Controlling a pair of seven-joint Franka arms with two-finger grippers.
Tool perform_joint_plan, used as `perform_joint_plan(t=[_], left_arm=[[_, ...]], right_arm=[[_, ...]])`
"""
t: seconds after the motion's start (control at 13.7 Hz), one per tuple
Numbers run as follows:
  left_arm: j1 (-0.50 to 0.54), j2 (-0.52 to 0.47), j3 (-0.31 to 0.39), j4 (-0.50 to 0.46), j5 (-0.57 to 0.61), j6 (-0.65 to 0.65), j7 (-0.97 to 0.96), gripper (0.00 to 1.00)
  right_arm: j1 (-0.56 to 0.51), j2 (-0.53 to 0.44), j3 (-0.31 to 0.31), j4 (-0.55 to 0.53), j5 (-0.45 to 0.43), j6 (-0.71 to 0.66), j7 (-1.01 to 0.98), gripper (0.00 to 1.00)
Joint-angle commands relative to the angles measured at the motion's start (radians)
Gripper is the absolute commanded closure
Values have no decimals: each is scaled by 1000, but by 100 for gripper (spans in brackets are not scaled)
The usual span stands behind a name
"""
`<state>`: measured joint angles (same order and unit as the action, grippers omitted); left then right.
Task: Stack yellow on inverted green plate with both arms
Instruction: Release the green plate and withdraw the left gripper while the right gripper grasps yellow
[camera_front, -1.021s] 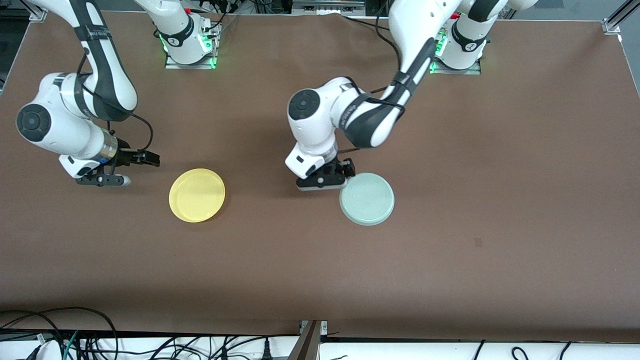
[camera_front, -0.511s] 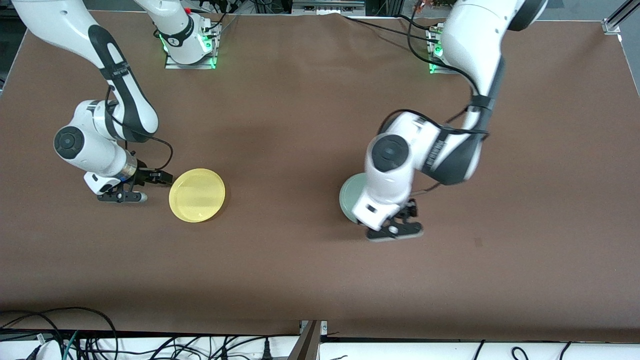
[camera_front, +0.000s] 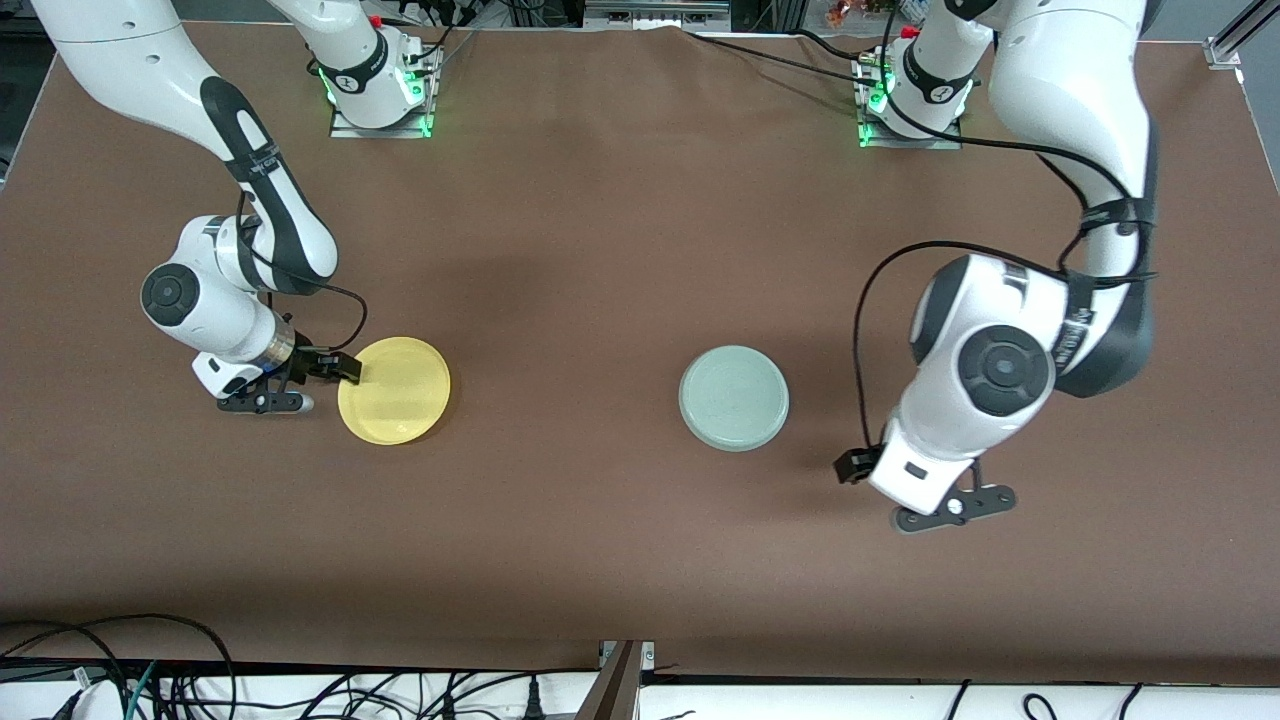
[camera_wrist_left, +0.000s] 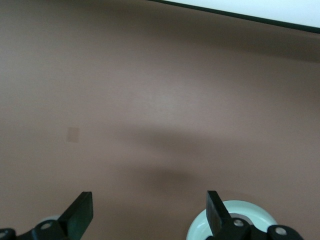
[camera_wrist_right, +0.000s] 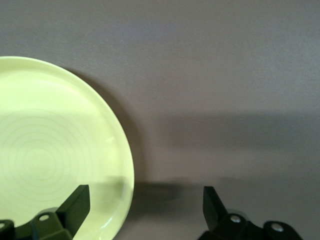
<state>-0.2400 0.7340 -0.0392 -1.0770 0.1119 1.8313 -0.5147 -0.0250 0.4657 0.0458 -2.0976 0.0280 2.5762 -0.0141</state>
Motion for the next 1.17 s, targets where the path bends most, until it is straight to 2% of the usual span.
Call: perform_joint_plan(t=[0.0, 0.15, 0.29, 0.58, 0.8, 0.88, 1.09], left_arm=[[51, -71, -5, -9, -20, -91, 111, 0], [91, -134, -4, -21, -38, -128, 197, 0], [126, -186, -5, -18, -40, -243, 209, 0], [206, -251, -11, -12, -64, -343, 304, 0], [274, -346, -7, -38, -118, -401, 324, 0], [280, -385, -4, -75, -133, -406, 329, 0], [297, -522, 5, -220, -132, -411, 425, 0]], right_arm=[[23, 31, 2, 31, 9, 10, 0, 1], [28, 33, 2, 31, 10, 19, 0, 6], [28, 34, 2, 31, 10, 19, 0, 17], [28, 39, 2, 33, 10, 27, 33, 71], [30, 42, 2, 31, 10, 42, 72, 89], [33, 44, 2, 30, 10, 48, 86, 99], [39, 44, 2, 30, 10, 44, 100, 100]])
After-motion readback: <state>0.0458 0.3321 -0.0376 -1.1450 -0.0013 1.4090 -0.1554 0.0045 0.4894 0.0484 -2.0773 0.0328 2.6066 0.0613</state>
